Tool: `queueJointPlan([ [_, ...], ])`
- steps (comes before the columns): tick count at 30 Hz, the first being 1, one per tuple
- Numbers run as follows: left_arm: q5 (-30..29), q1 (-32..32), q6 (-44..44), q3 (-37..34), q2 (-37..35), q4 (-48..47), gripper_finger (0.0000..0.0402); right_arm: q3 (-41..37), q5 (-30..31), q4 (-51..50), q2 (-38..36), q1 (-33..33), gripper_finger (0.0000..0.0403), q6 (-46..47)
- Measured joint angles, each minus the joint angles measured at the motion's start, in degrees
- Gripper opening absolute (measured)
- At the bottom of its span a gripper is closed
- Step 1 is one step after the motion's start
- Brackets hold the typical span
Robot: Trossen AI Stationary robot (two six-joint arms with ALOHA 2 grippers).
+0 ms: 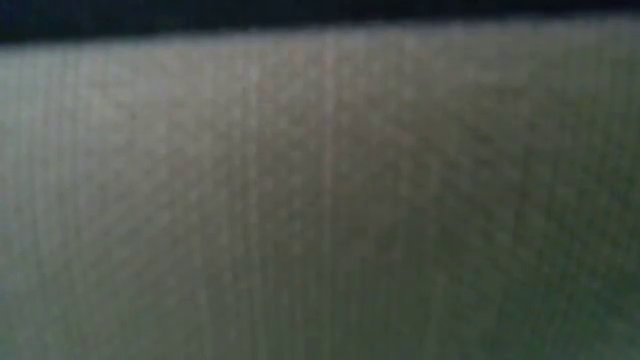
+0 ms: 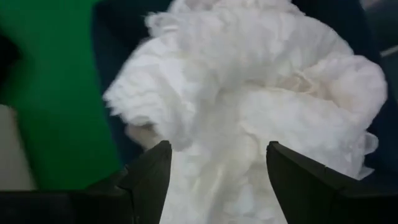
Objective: Sort clothes
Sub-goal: Put the white dress into the blue laundry bin
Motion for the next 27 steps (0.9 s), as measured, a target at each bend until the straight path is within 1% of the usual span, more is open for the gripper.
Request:
queueJointPlan([
  [2,-1.1,0.1,-0.2,0.0,-0.8,-0.1,0.0234,0.0,0.0,0.0,0.0,0.0,0.0012,0.0],
  [4,-0.7,0.2,-0.2,0.0,-1.3,0.0,0.0222,0.0,0.0,0.0,0.0,0.0,0.0012,0.0],
  [6,-0.1,-0.3,1.5,0.0,-1.6,0.3,0.0192,0.0,0.0,0.0,0.0,0.0,0.0012,0.0],
  [8,0.8,-1.2,3.5,-0.3,-1.1,1.0,0.014,0.0,0.0,0.0,0.0,0.0,0.0012,-0.1],
  [11,5.3,-2.2,6.3,-0.6,0.7,1.5,0.0034,0.0,0.0,0.0,0.1,0.0,0.0012,-0.2],
  [12,5.7,-2.4,6.8,-0.8,1.4,1.6,0.0019,0.0,0.0,0.0,0.1,0.0,0.0012,-0.2],
  [13,4.9,-2.4,7.4,-0.8,2.0,1.8,0.0014,0.0,0.0,-0.1,0.1,0.0,0.0012,-0.3],
  [15,1.2,-2.6,8.7,-0.9,2.9,1.4,0.0006,0.0,0.0,-0.1,0.2,0.0,0.0012,-0.4],
  [21,0.9,-2.5,11.0,-1.0,7.1,2.8,0.0,0.0,0.0,-0.1,0.2,0.0,0.0012,-0.7],
  [27,0.9,-2.4,11.6,-1.1,10.9,4.8,0.0,0.0,0.0,-0.1,0.1,0.0,0.0012,-1.1],
])
